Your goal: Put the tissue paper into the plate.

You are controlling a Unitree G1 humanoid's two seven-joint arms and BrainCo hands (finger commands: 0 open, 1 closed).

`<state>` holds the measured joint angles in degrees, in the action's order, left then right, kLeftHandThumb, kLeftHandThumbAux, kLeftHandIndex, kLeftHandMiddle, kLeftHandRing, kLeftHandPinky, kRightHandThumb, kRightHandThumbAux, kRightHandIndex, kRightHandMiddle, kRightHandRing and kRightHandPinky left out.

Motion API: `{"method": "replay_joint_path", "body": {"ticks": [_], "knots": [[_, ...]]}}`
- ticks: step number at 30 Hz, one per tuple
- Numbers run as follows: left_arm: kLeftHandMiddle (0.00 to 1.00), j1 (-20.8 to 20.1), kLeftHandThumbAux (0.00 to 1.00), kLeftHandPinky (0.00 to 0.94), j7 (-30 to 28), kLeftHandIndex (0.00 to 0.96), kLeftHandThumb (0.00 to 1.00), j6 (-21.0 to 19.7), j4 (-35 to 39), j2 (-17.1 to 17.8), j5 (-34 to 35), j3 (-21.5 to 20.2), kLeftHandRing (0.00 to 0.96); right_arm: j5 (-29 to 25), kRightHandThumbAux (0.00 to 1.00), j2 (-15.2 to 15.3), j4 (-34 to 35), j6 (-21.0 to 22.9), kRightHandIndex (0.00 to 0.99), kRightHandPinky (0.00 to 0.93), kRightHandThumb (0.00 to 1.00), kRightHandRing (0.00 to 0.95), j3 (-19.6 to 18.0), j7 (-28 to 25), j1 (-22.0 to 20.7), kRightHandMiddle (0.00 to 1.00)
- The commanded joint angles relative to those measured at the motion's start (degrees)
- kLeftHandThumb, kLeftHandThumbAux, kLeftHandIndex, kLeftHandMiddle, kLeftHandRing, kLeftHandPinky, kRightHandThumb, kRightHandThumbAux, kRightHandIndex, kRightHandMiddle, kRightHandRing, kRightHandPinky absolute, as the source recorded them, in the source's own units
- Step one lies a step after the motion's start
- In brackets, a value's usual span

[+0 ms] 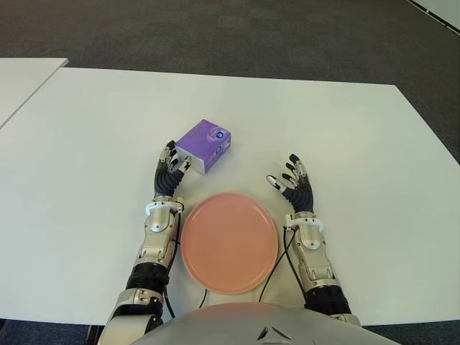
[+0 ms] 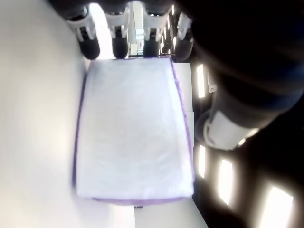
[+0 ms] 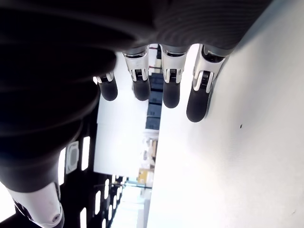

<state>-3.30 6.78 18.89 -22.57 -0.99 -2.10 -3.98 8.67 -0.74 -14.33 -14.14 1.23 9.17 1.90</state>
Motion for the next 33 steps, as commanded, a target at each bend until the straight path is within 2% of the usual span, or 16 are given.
{"method": "replay_joint_path", "body": {"ticks": [1, 15, 33], "knots": [[0.092, 1.41, 0.645, 0.065, -0.03, 0.106, 0.225, -2.33, 1.51, -0.46, 0.37, 0.16, 0.065, -0.39, 0.697, -0.09, -2.14, 2.69, 0.0, 0.14, 0.15, 0.091, 0.08, -0.5, 2.13, 0.062], [0.104, 2.73, 0.611, 0.078, 0.37, 0.111, 0.253, -4.24, 4.56, -1.22, 0.17, 0.25, 0.075, -0.13, 0.706, -0.21, -1.86, 2.81, 0.0, 0.146, 0.155, 0.091, 0.2, -0.29, 2.33, 0.06], [0.103, 3.02, 0.615, 0.08, 0.31, 0.117, 0.264, -5.09, 5.64, -1.29, 0.09, 0.18, 0.073, 0.01, 0.702, -0.39, -1.69, 3.11, 0.0, 0.144, 0.147, 0.091, 0.35, -0.09, 2.5, 0.059]]}}
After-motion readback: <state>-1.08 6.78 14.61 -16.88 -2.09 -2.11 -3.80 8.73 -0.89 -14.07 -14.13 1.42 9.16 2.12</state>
